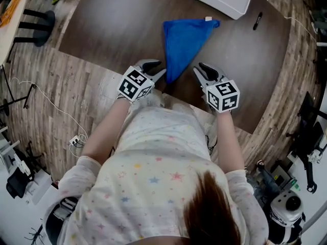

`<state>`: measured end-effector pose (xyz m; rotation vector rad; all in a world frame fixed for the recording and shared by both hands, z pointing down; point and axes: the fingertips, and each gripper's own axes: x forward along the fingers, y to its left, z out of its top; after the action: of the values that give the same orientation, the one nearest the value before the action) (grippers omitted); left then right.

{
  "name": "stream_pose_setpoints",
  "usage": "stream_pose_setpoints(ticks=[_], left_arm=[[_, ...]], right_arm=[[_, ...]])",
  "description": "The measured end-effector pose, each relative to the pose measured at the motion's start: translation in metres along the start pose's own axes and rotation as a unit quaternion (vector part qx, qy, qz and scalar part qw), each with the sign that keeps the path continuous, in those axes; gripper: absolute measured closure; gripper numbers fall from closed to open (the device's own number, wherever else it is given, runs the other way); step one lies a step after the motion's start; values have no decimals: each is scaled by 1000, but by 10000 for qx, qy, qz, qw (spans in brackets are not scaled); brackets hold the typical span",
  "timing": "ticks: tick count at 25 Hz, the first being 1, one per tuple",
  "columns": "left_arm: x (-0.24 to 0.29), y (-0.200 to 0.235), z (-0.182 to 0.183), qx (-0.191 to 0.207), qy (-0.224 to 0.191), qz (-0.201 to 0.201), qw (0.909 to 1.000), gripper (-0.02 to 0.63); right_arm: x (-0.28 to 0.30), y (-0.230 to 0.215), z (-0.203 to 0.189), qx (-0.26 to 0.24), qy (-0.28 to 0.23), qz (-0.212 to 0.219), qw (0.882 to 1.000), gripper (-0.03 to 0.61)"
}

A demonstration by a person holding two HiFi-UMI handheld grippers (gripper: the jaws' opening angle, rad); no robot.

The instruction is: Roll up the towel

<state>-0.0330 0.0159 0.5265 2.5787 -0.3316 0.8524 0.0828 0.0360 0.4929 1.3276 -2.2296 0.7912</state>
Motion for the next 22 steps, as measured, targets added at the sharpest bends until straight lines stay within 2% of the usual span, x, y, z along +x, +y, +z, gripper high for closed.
stream_pose_setpoints(ticks=[4, 10, 14, 16, 20, 22], left_arm=[[0, -6, 5, 474, 96, -538, 9974, 515], [12, -31, -9, 1224, 586, -1277, 9825, 515], [12, -33, -26, 1466, 801, -1679, 9715, 515], [11, -37, -30, 1556, 859, -1878, 9660, 515], [6, -36, -35, 1632, 893, -2115, 9595, 515], [3, -34, -37, 1651, 896, -2173, 9578, 515]], right_arm=[[7, 22, -15, 326, 203, 150, 9991, 480], [11, 56, -51, 496, 675, 262, 9961, 487], [24, 79, -57, 632, 671, 420, 9949, 497], [29, 86, -59, 663, 638, 451, 9947, 478], [46, 93, -66, 300, 786, 337, 9959, 463], [53, 95, -70, 316, 788, 354, 9958, 458]])
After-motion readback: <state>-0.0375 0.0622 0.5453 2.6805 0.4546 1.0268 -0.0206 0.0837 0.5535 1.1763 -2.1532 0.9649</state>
